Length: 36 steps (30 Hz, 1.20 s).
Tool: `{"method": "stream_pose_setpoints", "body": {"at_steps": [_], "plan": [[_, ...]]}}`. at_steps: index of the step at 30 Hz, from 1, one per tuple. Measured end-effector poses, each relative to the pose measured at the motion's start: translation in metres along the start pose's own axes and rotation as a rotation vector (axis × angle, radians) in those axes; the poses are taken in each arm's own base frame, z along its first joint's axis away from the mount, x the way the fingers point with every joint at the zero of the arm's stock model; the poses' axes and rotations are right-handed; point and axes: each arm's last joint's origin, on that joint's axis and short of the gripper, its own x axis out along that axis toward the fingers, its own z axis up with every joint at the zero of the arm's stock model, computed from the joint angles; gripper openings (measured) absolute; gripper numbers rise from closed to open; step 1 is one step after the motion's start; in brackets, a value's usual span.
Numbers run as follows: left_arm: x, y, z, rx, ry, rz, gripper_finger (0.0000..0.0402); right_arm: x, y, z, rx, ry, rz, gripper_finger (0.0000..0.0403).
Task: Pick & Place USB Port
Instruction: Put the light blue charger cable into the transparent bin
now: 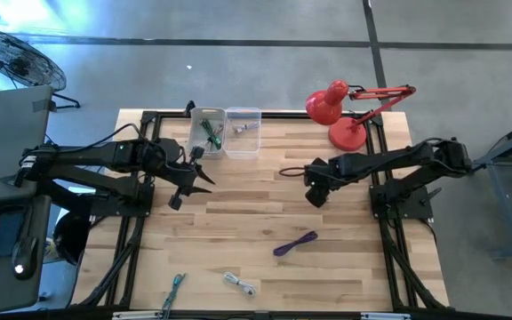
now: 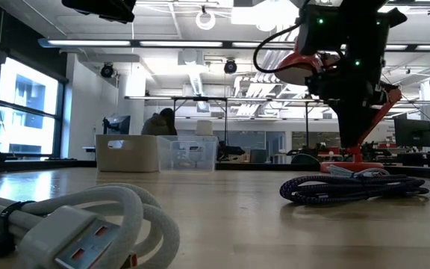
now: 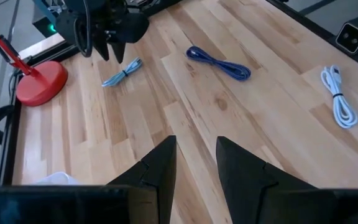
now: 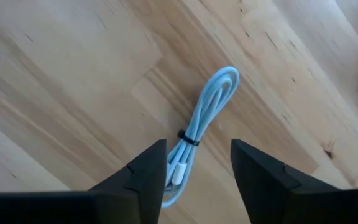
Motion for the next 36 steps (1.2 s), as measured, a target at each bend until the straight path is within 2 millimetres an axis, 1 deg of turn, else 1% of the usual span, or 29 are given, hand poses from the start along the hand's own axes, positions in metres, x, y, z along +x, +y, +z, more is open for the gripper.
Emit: {"method": "stream_pose_setpoints", "body": {"at_steps": [4,7,10,17,25,36], "plan": [[0.000,0.000,0.000,0.014,0.001,0.003,0.0111,0.000,0.000,0.000,-0.001,-0.004,0.003,0.0196],[0.000,0.000,0.000,0.015,0.001,0.003,0.0111,0.000,0.000,0.000,-0.001,-0.004,0.003,0.0204],[0.000,0.000,0.000,0.015,0.001,0.003,0.0111,0.002,0.000,0.000,0.008,-0.006,0.004,0.0205],[0.000,0.000,0.000,0.014,0.001,0.001,0.0111,0.017,-0.003,-0.010,0.018,-0.001,0.007,0.0206],[0.000,0.000,0.000,0.014,0.001,0.001,0.0111,0.031,-0.003,-0.017,0.040,0.000,0.065,0.0206],[0.000,0.000,0.000,0.003,0.000,-0.002,0.0111,0.043,-0.008,-0.020,0.079,-0.018,0.083,0.0206]]}}
